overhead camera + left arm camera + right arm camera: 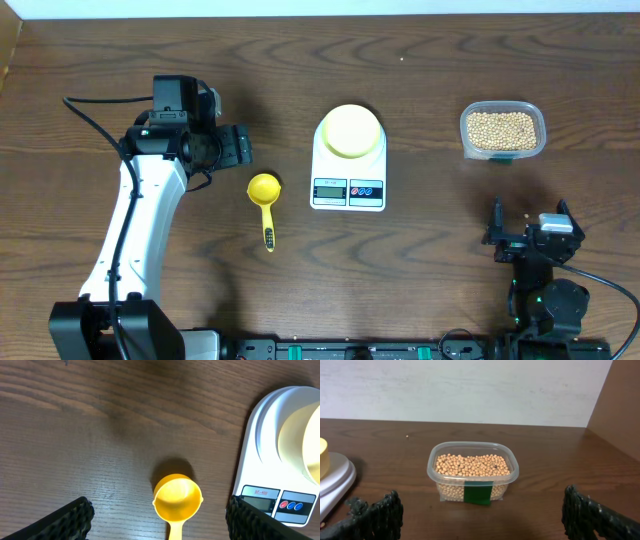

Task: Scoop item into bowl and weigh 50g on scale
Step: 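Move the left gripper forward over the yellow scoop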

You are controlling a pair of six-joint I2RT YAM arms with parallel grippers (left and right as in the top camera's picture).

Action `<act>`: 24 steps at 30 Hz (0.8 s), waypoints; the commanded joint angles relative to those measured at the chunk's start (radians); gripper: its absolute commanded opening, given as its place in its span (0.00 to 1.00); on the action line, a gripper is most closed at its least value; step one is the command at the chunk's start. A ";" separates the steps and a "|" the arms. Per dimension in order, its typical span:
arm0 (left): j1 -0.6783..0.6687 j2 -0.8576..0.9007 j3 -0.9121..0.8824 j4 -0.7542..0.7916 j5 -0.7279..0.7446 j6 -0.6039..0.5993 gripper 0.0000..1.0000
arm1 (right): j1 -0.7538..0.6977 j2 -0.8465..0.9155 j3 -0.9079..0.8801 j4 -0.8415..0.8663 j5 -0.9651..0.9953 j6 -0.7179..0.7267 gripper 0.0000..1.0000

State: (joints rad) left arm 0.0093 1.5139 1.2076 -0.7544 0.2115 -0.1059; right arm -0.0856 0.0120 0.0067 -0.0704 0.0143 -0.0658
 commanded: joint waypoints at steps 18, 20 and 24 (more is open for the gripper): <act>-0.002 0.049 0.022 0.011 0.005 0.068 0.87 | 0.000 -0.005 -0.002 -0.005 -0.006 0.009 0.99; -0.002 0.068 0.022 0.005 0.006 0.067 0.87 | 0.000 -0.005 -0.002 -0.005 -0.006 0.008 0.99; -0.002 0.095 0.022 -0.001 0.005 0.068 0.87 | 0.000 -0.005 -0.002 -0.005 -0.006 0.009 0.99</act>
State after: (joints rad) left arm 0.0093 1.5867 1.2076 -0.7494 0.2115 -0.0513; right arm -0.0856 0.0120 0.0067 -0.0704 0.0143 -0.0658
